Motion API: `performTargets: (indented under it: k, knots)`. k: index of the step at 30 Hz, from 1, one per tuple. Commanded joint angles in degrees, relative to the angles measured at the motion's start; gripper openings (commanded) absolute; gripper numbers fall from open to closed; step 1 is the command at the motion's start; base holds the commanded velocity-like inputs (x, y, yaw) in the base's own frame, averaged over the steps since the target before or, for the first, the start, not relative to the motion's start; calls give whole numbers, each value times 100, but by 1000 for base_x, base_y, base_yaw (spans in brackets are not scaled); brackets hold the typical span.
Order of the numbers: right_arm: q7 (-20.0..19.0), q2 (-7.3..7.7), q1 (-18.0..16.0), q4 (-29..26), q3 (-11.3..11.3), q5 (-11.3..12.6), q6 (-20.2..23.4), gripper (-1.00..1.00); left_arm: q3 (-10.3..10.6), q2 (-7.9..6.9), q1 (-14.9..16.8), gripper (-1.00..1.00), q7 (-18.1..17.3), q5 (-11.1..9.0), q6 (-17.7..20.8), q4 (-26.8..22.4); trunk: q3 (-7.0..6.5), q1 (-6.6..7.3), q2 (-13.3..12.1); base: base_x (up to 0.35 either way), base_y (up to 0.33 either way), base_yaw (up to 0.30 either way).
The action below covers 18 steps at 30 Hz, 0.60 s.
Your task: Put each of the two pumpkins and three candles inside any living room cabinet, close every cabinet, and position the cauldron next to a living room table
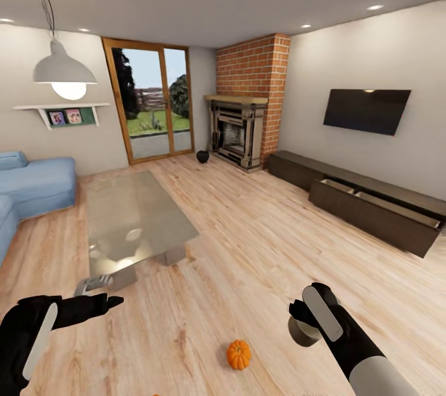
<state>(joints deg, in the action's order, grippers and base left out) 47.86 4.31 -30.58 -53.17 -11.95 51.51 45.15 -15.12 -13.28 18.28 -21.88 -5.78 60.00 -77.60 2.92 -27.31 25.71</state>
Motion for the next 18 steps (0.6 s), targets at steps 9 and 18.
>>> performTargets:
  k: [9,18]
  knots:
    - [4,8,0,0,7,-10,3,-100,5,9,0,100,0,-2,0,-1,-60,0,0,0,0,-229]
    - [4,7,0,0,6,-10,-13,-100,0,-9,0,100,-5,-2,0,-10,-121,0,0,0,0,-227]
